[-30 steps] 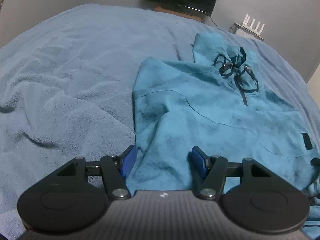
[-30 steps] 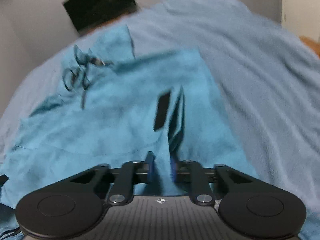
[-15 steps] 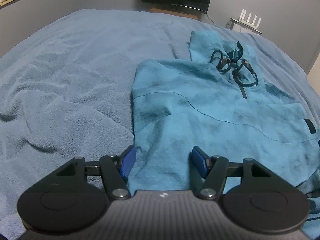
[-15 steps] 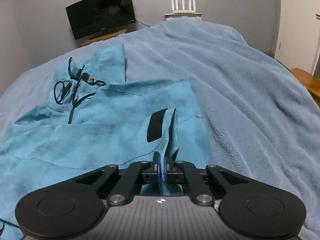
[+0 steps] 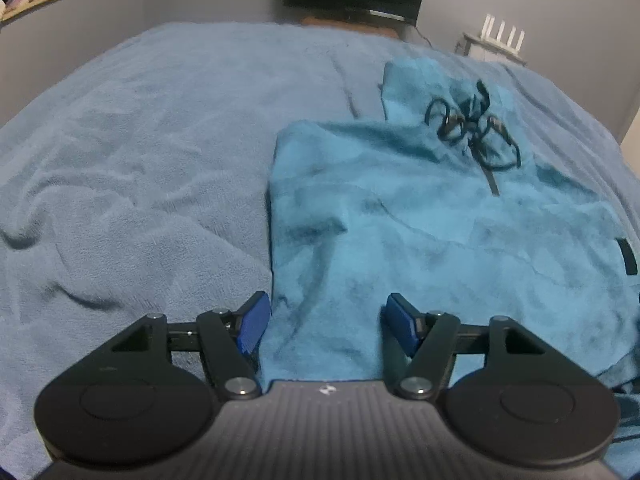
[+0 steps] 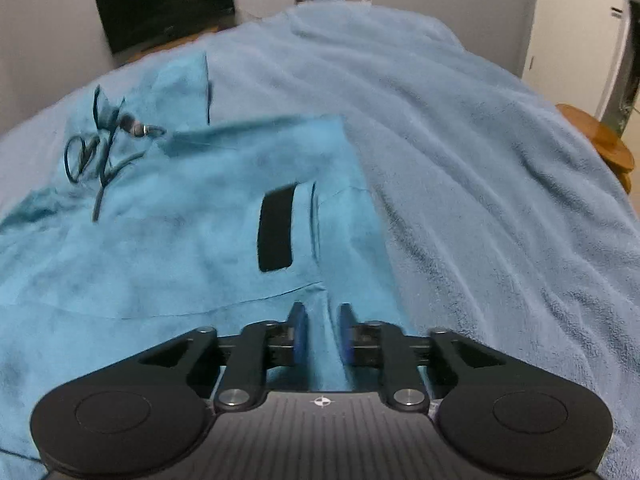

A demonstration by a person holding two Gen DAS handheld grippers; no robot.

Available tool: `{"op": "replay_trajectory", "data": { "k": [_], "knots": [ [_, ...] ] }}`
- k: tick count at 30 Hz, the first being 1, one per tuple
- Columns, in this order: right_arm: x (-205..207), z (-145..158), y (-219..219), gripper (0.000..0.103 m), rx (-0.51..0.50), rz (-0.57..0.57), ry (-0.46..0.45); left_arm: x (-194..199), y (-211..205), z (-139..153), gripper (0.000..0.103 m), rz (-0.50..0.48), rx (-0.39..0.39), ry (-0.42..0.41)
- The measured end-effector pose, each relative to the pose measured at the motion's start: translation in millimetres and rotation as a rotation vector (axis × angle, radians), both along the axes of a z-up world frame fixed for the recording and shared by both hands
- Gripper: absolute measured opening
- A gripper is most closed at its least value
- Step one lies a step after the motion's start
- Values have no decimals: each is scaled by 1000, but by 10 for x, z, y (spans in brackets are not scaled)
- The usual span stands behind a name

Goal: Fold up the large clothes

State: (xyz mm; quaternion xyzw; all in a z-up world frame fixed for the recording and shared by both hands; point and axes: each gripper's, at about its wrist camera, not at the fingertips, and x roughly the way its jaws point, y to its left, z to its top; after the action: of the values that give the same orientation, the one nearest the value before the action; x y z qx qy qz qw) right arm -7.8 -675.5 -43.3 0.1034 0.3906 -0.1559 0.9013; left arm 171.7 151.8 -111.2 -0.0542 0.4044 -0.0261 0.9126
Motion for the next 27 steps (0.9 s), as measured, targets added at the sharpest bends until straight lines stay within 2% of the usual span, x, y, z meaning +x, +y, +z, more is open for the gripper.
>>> {"op": "replay_trajectory", "data": {
  "k": [1, 3, 6, 9, 12, 14, 15, 16, 19, 22, 24, 26, 27],
  "knots": [
    [-36, 64, 23, 38, -12, 4, -44, -16, 4, 42, 63, 7, -4, -27],
    [-123, 206, 89, 50, -33, 37, -153, -31, -25, 135, 63, -20, -35, -90],
    [-152, 304, 227, 49, -75, 137, -255, 15, -186, 200, 63, -116, -51, -126],
    [-43, 212, 377, 48, -62, 275, -220, 107, -494, 107, 63, -257, 31, -99],
    [157, -1, 445, 48, -37, 344, -86, 257, -725, -202, 63, -322, 145, 40],
    [302, -176, 383, 44, -25, 284, 27, 326, -786, -406, 64, -336, 195, 107],
    [328, -239, 313, 37, -9, 235, 55, 340, -803, -460, 66, -338, 207, 114],
    [330, -278, 234, 33, 16, 192, 63, 345, -812, -472, 69, -339, 219, 111],
    [317, -290, 81, 34, 65, 113, 42, 334, -824, -460, 72, -332, 237, 100],
    [273, -279, 103, 41, 62, 109, 12, 298, -790, -417, 72, -317, 230, 83],
    [184, -227, 130, 48, 46, 103, -27, 238, -749, -343, 73, -297, 220, 43],
    [71, -173, 101, 54, 38, 95, -62, 191, -688, -264, 76, -249, 217, 16],
    [46, -179, 84, 58, 30, 79, -51, 203, -635, -267, 77, -215, 213, 30]
  ]
}}
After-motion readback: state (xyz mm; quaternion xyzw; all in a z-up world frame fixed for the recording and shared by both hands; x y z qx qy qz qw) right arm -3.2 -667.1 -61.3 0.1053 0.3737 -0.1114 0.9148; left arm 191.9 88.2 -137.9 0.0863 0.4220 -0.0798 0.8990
